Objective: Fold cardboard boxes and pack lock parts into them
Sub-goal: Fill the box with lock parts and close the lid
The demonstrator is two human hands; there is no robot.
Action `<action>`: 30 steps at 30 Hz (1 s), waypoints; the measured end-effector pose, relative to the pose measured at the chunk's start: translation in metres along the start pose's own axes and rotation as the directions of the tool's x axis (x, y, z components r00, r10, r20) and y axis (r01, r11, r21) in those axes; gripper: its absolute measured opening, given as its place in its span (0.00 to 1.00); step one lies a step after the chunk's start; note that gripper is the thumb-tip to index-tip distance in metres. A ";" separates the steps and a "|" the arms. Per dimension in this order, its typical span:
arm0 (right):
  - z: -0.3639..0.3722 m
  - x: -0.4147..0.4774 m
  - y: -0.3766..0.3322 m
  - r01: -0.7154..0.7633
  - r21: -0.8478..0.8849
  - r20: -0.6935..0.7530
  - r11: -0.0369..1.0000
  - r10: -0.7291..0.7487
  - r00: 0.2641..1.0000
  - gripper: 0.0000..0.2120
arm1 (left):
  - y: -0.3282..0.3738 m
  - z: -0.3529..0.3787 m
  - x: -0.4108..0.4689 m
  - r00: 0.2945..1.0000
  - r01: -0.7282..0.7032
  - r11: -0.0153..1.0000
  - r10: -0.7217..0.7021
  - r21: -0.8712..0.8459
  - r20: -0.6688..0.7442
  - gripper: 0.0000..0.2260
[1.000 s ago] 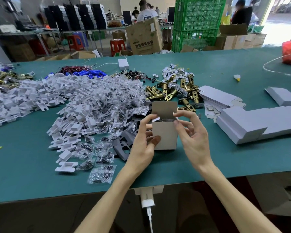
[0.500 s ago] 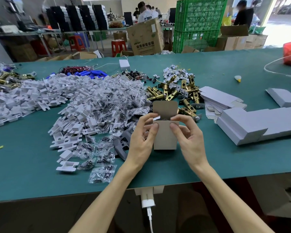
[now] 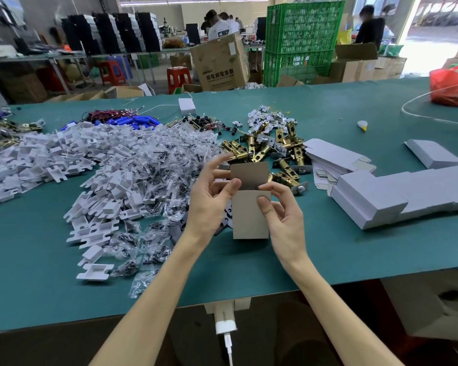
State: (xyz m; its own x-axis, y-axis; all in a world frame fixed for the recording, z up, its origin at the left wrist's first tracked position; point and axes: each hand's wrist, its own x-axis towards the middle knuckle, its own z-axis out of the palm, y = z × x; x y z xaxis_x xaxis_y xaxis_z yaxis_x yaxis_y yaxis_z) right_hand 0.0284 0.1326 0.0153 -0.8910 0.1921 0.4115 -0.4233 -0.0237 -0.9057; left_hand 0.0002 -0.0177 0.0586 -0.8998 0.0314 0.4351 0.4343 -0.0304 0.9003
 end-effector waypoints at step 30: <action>-0.018 0.008 -0.018 0.026 -0.183 0.173 0.983 0.006 0.985 0.12 | -0.018 0.007 -0.017 0.986 0.163 0.964 -0.151 -0.208 0.075 0.12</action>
State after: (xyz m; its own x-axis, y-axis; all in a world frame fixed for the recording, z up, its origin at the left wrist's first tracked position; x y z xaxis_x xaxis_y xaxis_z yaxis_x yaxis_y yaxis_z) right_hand 0.0318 0.1524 0.0331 -0.9085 0.0189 0.4174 -0.4093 0.1612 -0.8981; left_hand 0.0078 -0.0111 0.0353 -0.9493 0.1108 0.2942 0.2631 -0.2321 0.9364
